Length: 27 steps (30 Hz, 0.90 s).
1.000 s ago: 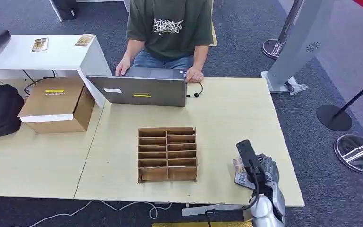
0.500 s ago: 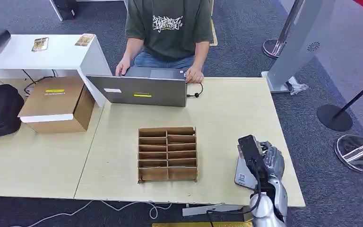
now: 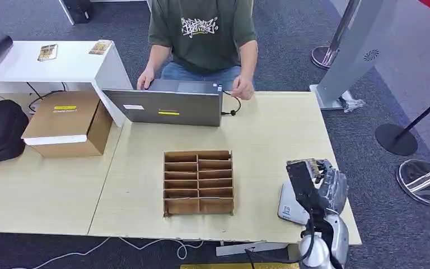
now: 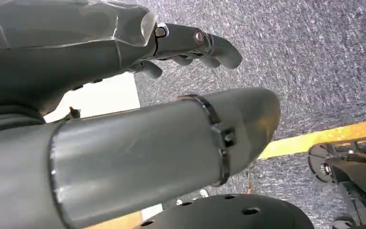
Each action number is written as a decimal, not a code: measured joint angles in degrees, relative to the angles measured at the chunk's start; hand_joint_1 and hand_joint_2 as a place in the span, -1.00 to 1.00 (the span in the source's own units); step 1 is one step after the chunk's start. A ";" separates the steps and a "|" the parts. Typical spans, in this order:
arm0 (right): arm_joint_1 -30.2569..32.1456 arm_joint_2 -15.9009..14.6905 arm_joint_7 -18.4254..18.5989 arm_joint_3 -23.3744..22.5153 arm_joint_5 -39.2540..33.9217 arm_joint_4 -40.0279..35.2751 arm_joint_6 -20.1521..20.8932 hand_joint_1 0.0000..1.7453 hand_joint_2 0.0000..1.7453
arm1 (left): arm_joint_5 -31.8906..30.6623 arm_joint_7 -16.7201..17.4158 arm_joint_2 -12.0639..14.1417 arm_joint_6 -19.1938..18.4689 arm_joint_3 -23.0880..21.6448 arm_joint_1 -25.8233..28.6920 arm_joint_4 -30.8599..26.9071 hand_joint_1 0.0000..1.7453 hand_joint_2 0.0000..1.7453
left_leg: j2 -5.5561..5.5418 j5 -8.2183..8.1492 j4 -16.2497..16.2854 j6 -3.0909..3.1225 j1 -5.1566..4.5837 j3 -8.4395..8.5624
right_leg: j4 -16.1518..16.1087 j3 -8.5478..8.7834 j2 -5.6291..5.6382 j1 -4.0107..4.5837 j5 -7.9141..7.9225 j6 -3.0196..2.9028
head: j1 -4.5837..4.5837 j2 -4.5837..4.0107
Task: Pass the card to the sensor for recognition and then transmit it.
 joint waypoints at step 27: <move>0.95 1.81 -9.75 -5.97 34.22 -6.58 -17.45 1.00 1.00 | -2.08 -1.20 -0.70 0.61 0.00 -0.05 0.00 -1.00 -1.00 | 0.01 0.00 0.00 0.00 -0.01 -0.03 | 0.00 -0.01 0.00 -0.01 0.00 0.00 | -0.02 0.00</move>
